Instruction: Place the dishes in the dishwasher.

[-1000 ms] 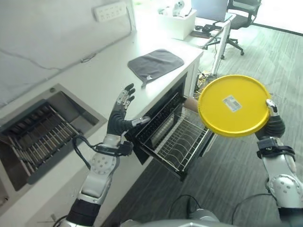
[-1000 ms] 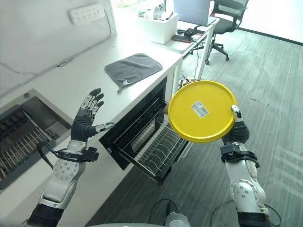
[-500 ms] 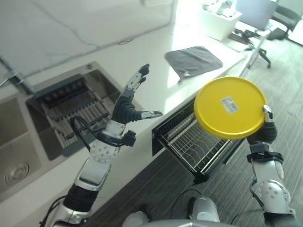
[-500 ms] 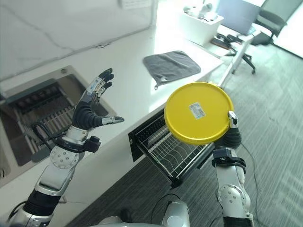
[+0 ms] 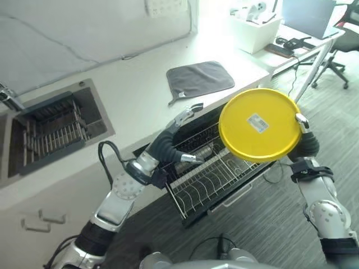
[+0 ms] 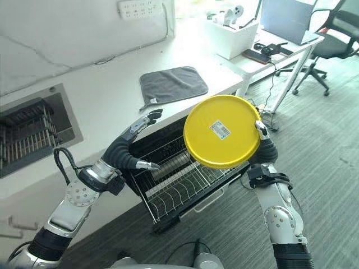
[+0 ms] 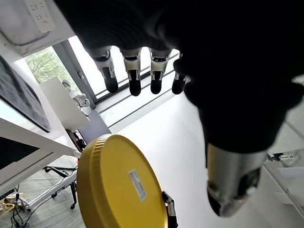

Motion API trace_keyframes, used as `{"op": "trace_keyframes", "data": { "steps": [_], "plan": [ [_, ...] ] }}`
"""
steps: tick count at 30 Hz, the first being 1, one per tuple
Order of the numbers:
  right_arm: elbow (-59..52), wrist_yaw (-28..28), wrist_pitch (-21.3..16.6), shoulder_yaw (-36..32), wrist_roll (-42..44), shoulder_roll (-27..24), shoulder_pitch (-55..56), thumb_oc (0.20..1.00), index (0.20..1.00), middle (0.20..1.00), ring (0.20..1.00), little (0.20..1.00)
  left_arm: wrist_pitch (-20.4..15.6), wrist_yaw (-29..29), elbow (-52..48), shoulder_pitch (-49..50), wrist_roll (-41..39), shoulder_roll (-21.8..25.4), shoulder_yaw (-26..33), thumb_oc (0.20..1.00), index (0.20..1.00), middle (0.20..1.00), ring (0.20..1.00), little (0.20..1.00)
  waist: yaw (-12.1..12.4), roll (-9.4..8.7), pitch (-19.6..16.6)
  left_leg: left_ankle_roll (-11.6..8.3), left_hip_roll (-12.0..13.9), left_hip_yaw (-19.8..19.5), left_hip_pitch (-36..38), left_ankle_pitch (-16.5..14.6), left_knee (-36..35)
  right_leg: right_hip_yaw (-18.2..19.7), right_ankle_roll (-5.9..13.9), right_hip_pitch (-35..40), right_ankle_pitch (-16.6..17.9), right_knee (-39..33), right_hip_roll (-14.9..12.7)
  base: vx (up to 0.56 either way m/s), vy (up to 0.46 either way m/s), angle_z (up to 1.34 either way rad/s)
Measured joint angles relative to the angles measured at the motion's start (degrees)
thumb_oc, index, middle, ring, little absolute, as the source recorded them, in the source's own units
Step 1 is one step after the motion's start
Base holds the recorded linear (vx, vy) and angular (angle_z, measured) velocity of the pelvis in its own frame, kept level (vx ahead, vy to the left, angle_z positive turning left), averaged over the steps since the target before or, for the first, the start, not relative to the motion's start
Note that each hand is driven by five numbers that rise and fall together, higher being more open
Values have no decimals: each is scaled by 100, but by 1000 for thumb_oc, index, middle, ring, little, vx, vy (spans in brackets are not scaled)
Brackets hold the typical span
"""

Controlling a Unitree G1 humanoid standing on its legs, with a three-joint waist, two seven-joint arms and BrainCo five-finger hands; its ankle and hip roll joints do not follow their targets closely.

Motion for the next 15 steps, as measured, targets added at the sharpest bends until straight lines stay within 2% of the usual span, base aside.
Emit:
{"op": "trace_keyframes", "data": {
  "steps": [2, 4, 5, 7, 9, 10, 11, 15],
  "plan": [
    [2, -13, -8, -5, -51, 122, 48, 200, 200, 200, 200, 200, -50, -17, 32, 3, -2, 74, 6, 1000, 1000, 1000, 1000, 1000, -78, 103, -23, -11, -23, 62, 468, -75, -589, -90, -14, 14, -9, -2, 179, 69, 216, 15],
    [0, -13, -9, -44, -122, 109, 86, 200, 200, 200, 200, 200, 98, -39, 29, 108, -7, 78, 18, 1000, 1000, 1000, 1000, 1000, -120, 150, -40, 20, -45, -190, 672, -96, -589, -76, -43, 35, 18, 30, 191, 47, 141, -1],
    [-4, -10, -13, -90, -272, 106, 134, 200, 200, 200, 200, 200, 169, -64, 37, 250, -55, 70, 38, 1000, 1000, 1000, 1000, 1000, -139, 205, -66, 33, -41, -188, 726, -105, -588, -92, -28, 30, 48, 29, 191, 29, 99, 14],
    [-3, -11, -19, -247, -690, 85, 248, 200, 200, 200, 200, 200, 470, -275, 100, 710, -416, 40, 269, 1000, 1000, 1000, 1000, 1000, -91, 416, -74, 74, -35, -180, 738, -779, -585, -205, 37, 26, 201, 29, 180, 7, 53, 24],
    [-8, -4, -17, -251, -848, 107, 302, 200, 200, 200, 200, 200, 664, -402, 265, 972, -552, 58, 407, 1000, 1000, 1000, 1000, 1000, 20, 312, -87, 122, -218, -200, 695, -947, -584, -229, 104, 17, 235, 27, -27, -14, 2, 23],
    [-11, 19, -16, -251, -1021, 106, 302, 200, 200, 200, 200, 200, 891, -603, 312, 1358, -683, 155, 517, 1000, 1000, 1000, 1000, 1000, 173, 174, -122, 228, -419, -253, 669, -996, -585, -251, 159, -2, 268, 9, -237, -18, 2, 27],
    [-14, 19, -16, -269, -1096, 97, 293, 200, 200, 200, 200, 200, 1040, -758, 328, 1679, -684, 314, 507, 1000, 1000, 1000, 1000, 1000, 301, 126, -149, 278, -518, -297, 650, -1026, -584, -265, 178, 8, 275, -2, -336, -25, 3, 29],
    [-40, 23, -16, -259, -1388, 58, 269, 200, 200, 200, 200, 200, 1229, -926, 746, 2669, -928, 262, 483, 1000, 1000, 1000, 1000, 1000, 485, 141, -159, 287, -581, -333, 647, -1032, -548, -297, 254, 37, 360, 29, -384, -33, -6, 9]
  ]
}}
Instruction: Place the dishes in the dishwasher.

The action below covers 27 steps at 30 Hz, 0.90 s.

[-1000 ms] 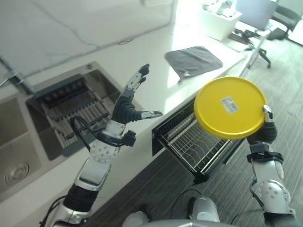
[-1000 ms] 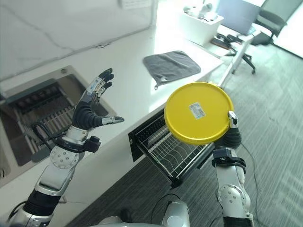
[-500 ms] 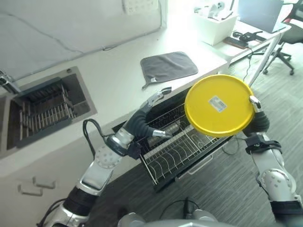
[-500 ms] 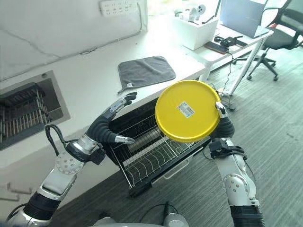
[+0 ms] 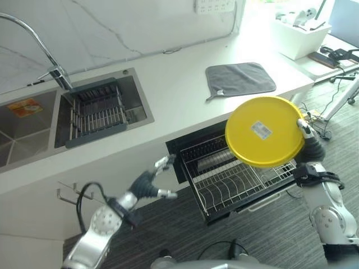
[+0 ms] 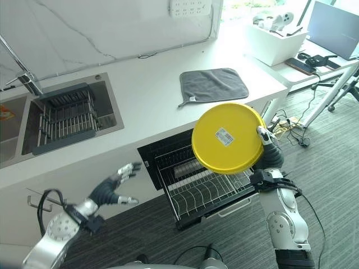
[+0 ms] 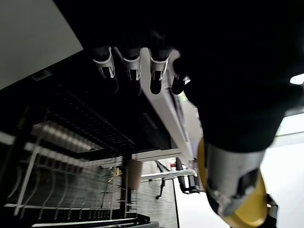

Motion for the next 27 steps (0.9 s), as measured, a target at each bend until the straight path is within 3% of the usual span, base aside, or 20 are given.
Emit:
{"op": "trace_keyframes", "data": {
  "steps": [4, 5, 6, 11, 13, 15, 18, 27],
  "plan": [
    [0, 6, -1, -1, -446, -265, -46, 200, 200, 200, 200, 200, 12, 210, 982, 32, -100, -87, -13, 1000, 1000, 1000, 1000, 1000, 69, 3, -1, 0, 21, -37, -11, -1, -1, 14, 0, 27, -5, -1, 15, -13, -14, 4],
    [-1, 9, -2, 1, -560, -348, -51, 200, 200, 200, 200, 200, 4, 267, 1214, 36, -271, -221, 44, 1000, 1000, 1000, 1000, 1000, 76, 2, 0, 0, 22, -50, -6, -6, -2, 13, 11, 53, -16, -2, 13, 2, -33, 6],
    [2, 15, -52, 17, -803, -365, -66, 200, 200, 200, 200, 200, -2, 427, 2081, 13, -474, -708, 257, 1000, 1000, 1000, 1000, 1000, 82, -6, -5, 0, 31, -55, 8, -15, -7, 12, 25, 83, -47, -7, 18, 9, -29, 4],
    [46, -2, -91, -17, -1118, -412, -114, 200, 200, 200, 200, 200, -61, 609, 3207, 409, -313, -843, 208, 1000, 1000, 1000, 1000, 1000, 84, -93, -63, 39, 44, -89, -41, -43, -36, 8, 68, 48, -126, -32, 30, 0, 0, 0],
    [201, -10, -93, 9, -1477, -402, -111, 200, 200, 200, 200, 200, -196, 850, 4154, 342, -300, -1244, 479, 1000, 1000, 1000, 1000, 1000, 76, -141, -135, 39, 43, -91, -54, -44, -32, -3, 71, 38, -119, -33, 29, 7, 1, 4],
    [355, -20, -95, -17, -1718, -410, -115, 200, 200, 200, 200, 200, -296, 1041, 4324, 462, -188, -1282, 479, 1000, 1000, 1000, 1000, 1000, 88, -189, -172, -15, 49, -115, -58, -8, -2, -35, 36, 51, -99, -30, 34, 9, 0, 7],
    [570, 23, -101, -9, -2333, -457, -116, 200, 200, 200, 200, 200, -390, 1303, 4780, 356, -188, -1522, 940, 1000, 1000, 1000, 1000, 1000, 92, -172, -188, -13, 52, -151, -52, -10, -1, -78, 33, 67, -94, -3, 35, 13, -4, 6],
    [962, 121, -253, 112, -3623, -957, -242, 200, 200, 200, 200, 200, -464, 1377, 5184, 236, -22, -1611, 1094, 1000, 1000, 1000, 1000, 1000, 124, -131, -208, -2, 53, -163, -49, -17, -4, -87, 44, 103, -113, -33, 31, 0, -1, 0]
  ]
}}
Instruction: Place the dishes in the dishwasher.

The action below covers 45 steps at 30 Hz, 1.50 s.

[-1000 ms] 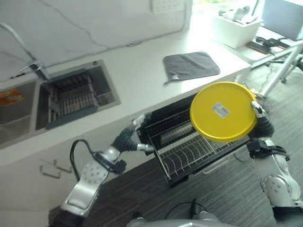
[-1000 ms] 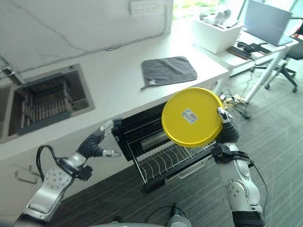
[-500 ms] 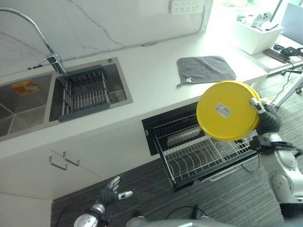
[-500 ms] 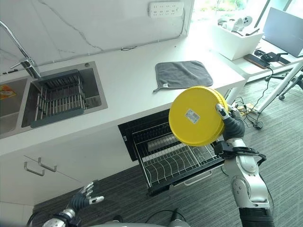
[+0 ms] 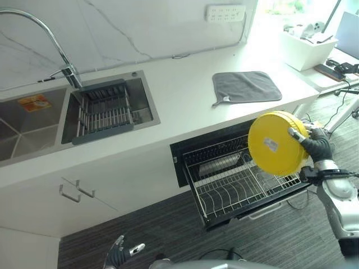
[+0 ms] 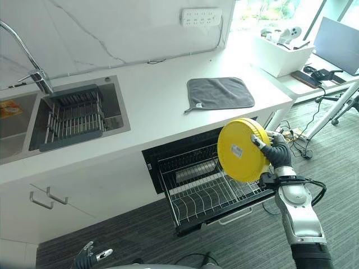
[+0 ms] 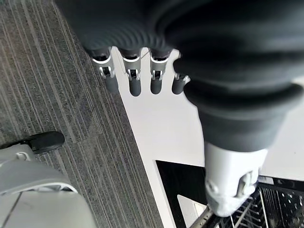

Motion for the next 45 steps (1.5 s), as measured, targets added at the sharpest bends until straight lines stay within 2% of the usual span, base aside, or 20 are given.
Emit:
{"op": "trace_keyframes", "data": {
  "steps": [11, 18, 20, 26, 28, 32, 37, 41, 45],
  "plan": [
    [687, 172, -254, 460, -1258, -435, -431, 200, 200, 200, 200, 200, 30, -91, -23, -57, 55, 53, -4, 1000, 1000, 1000, 1000, 1000, 259, 5, 19, -10, 1, -135, -13, 6, 1, -143, 17, 80, -15, 0, -6, 0, -2, 6],
    [761, 346, -529, 942, -2030, -673, -764, 200, 200, 200, 200, 200, 76, -170, -169, -107, 89, 194, -5, 1000, 1000, 1000, 1000, 1000, 320, -26, 146, -11, 4, -181, 3, 5, 1, -190, 25, 135, -31, 0, -8, -7, 1, 3],
    [1194, 348, -589, 1227, -2093, -719, -991, 200, 200, 200, 200, 200, 93, -202, -283, -122, 90, 269, -10, 1000, 1000, 1000, 1000, 1000, 338, -40, 154, -10, 3, -201, 2, 5, 0, -207, 28, 149, -39, 0, -9, 15, 12, 4],
    [1498, 428, -632, 1302, -2584, -700, -995, 200, 200, 200, 200, 200, 217, -264, -305, -108, 103, 347, -3, 1000, 1000, 1000, 1000, 1000, 388, 16, 235, -11, -1, -234, 1, 5, 1, -233, 28, 164, -49, 0, -4, 13, 4, 2],
    [1510, 433, -707, 1443, -2726, -837, -995, 200, 200, 200, 200, 200, 245, -295, -306, -108, 104, 361, 5, 1000, 1000, 1000, 1000, 1000, 394, 8, 257, -11, -6, -287, 42, 5, 2, -273, 40, 223, -64, -1, -3, 31, 6, 8],
    [1626, 437, -873, 1527, -2999, -866, -1011, 200, 200, 200, 200, 200, 254, -389, -308, -150, 109, 485, -61, 1000, 1000, 1000, 1000, 1000, 496, -18, 424, -4, -9, -376, 86, 1, 8, -310, 97, 301, -142, 54, 2, -50, -11, 8],
    [2015, 400, -955, 1756, -3198, -954, -1504, 200, 200, 200, 200, 200, 341, -387, -304, -824, 54, 881, -202, 1000, 1000, 1000, 1000, 1000, 578, -16, 980, -24, 119, -602, -559, -175, 766, -341, -77, -162, -268, 587, -43, -100, -34, 8],
    [2062, 350, -960, 1960, -3435, -1070, -1755, 200, 200, 200, 200, 200, 359, -396, -310, -1019, 54, 882, -217, 1000, 1000, 1000, 1000, 1000, 592, 31, 1282, -12, 170, -661, -723, -226, 992, -349, -120, -300, -344, 837, -90, -31, -1, 4],
    [2482, 288, -1010, 2231, -3541, -1237, -2045, 200, 200, 200, 200, 200, 417, -396, -309, -1016, 51, 893, -236, 1000, 1000, 1000, 1000, 1000, 622, 44, 1423, 64, 152, -768, -948, -509, 1451, -340, -100, -552, -729, 1563, -334, -16, 27, 9]
  ]
}}
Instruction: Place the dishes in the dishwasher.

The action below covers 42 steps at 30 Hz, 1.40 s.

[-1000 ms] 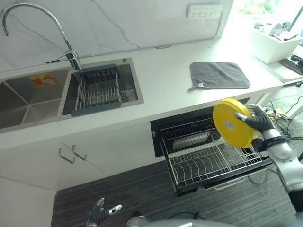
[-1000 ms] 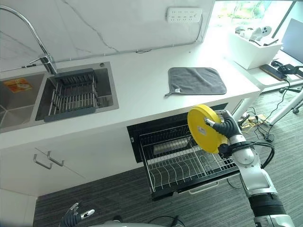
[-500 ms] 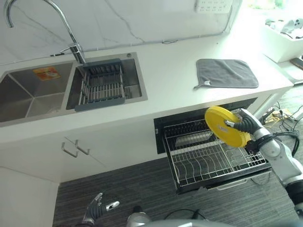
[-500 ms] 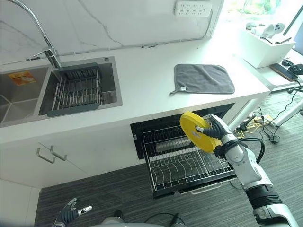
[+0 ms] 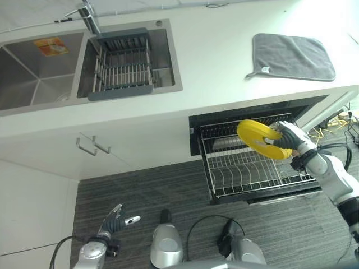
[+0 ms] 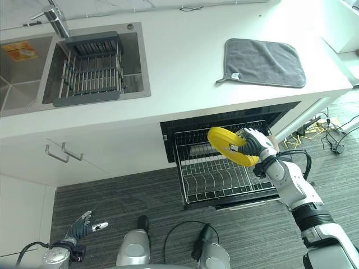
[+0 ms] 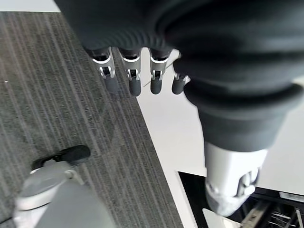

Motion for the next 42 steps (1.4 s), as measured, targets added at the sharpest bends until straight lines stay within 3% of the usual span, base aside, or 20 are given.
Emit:
{"op": "trace_keyframes", "data": {
  "steps": [8, 18, 26, 33, 38, 42],
  "plan": [
    [451, -255, -223, 645, -410, -132, -618, 200, 200, 200, 200, 200, 38, 8, -149, 6, -121, 89, -3, 1000, 1000, 1000, 1000, 1000, 92, 89, 179, 49, -78, -48, -222, -120, 368, 5, 11, -174, -79, 313, -190, 1, 17, 3],
    [1150, -979, -184, 1313, -1290, -211, -1380, 200, 200, 200, 200, 200, 45, 11, -437, 5, -250, 171, -62, 1000, 1000, 1000, 1000, 1000, 293, 155, 219, 62, -125, -122, -249, -128, 388, -28, 1, -213, -184, 518, -291, 11, 3, 2],
    [1465, -1228, -57, 1567, -1657, -215, -1637, 200, 200, 200, 200, 200, 42, 14, -449, 6, -377, 291, -228, 1000, 1000, 1000, 1000, 1000, 335, 205, 240, 83, -149, -171, -485, -166, 605, -19, -44, -482, -320, 820, -414, -24, 0, 2],
    [2255, -1327, -56, 2016, -1780, -199, -2017, 200, 200, 200, 200, 200, 37, 28, -628, -100, -505, 367, -506, 1000, 1000, 1000, 1000, 1000, 446, 449, 393, 160, -177, -269, -789, -301, 963, 6, -123, -742, -526, 1244, -576, -50, 26, 4],
    [2786, -1634, -94, 2435, -2020, -125, -2708, 200, 200, 200, 200, 200, 23, 157, -707, -382, -749, 450, -546, 1000, 1000, 1000, 1000, 1000, 588, 608, 812, 146, -178, -382, -1588, -500, 1809, 139, -144, -1556, -778, 2200, -871, -110, 10, 3],
    [2903, -2065, -111, 2520, -2265, -129, -2938, 200, 200, 200, 200, 200, 11, 236, -801, -455, -787, 477, -674, 1000, 1000, 1000, 1000, 1000, 598, 639, 929, 174, -170, -500, -2147, -643, 2373, 204, -284, -2062, -1001, 2751, -1015, -87, 18, 5]
  ]
}}
